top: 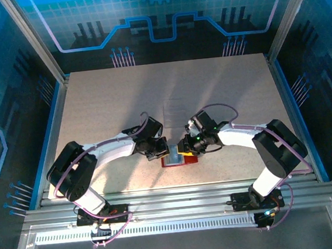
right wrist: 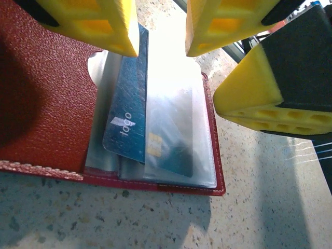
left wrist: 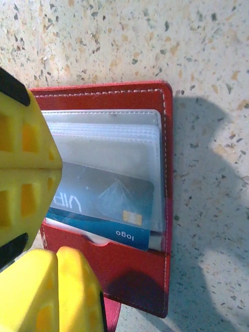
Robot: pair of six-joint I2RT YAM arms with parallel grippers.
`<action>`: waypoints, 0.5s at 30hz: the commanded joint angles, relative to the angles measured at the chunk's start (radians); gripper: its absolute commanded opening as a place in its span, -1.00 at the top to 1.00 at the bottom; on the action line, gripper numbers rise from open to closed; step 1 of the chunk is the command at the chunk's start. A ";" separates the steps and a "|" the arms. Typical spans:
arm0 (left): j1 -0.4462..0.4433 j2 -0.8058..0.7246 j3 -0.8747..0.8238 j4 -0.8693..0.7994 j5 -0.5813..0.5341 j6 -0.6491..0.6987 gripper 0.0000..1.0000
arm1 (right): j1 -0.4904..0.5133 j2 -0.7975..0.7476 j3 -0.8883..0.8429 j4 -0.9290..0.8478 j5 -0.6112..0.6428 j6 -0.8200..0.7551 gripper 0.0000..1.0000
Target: Take the credit cards out of the card holder
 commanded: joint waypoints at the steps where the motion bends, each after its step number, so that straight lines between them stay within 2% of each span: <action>1: -0.005 0.004 0.024 -0.058 -0.001 0.033 0.95 | -0.011 0.022 -0.019 0.014 0.001 -0.008 0.43; 15: -0.007 0.048 0.015 -0.092 0.001 0.057 0.99 | -0.030 0.055 -0.075 0.115 -0.025 0.003 0.49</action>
